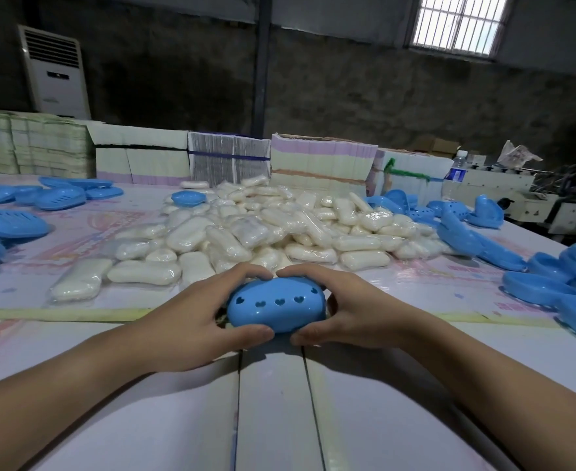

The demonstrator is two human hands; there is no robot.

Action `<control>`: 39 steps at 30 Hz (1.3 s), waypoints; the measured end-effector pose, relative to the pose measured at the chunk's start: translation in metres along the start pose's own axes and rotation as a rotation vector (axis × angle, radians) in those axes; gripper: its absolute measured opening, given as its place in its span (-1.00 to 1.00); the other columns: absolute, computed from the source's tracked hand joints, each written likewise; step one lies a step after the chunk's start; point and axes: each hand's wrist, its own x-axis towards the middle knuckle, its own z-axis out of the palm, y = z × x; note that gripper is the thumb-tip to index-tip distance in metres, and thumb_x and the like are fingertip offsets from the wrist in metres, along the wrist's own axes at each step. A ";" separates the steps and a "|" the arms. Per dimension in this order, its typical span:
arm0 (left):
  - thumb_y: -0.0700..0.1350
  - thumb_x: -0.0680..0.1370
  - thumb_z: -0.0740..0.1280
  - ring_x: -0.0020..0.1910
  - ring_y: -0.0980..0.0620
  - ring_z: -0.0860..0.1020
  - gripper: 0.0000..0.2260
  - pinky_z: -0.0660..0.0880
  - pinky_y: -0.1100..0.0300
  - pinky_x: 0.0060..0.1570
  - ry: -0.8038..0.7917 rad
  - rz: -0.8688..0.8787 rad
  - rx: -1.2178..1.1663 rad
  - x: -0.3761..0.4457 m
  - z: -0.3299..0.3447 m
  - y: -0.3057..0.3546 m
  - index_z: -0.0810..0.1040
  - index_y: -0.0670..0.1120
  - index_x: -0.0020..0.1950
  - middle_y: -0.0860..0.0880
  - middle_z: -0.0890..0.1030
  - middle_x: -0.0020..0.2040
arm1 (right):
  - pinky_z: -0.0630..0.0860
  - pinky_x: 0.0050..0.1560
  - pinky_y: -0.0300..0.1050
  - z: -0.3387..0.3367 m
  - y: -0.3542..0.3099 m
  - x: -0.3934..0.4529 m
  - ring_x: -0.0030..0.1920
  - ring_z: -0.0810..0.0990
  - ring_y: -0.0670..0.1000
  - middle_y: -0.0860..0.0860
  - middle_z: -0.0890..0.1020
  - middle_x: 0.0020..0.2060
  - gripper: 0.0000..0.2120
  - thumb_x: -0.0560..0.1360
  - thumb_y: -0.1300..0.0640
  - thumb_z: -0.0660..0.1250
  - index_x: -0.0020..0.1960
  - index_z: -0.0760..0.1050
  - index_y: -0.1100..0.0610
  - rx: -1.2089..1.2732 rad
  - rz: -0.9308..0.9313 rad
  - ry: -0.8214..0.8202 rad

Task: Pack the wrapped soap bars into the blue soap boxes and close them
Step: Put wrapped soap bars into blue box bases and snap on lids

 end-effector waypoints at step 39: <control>0.47 0.40 0.12 0.21 0.33 0.35 -0.45 0.33 0.35 0.18 -0.077 0.042 0.287 0.001 0.002 0.000 0.16 0.51 0.39 0.32 0.42 0.16 | 0.55 -0.07 -0.33 -0.007 -0.004 -0.006 -0.02 0.66 -0.14 -0.11 0.65 0.04 -0.42 0.26 0.29 0.62 0.22 0.55 0.06 0.279 0.089 0.021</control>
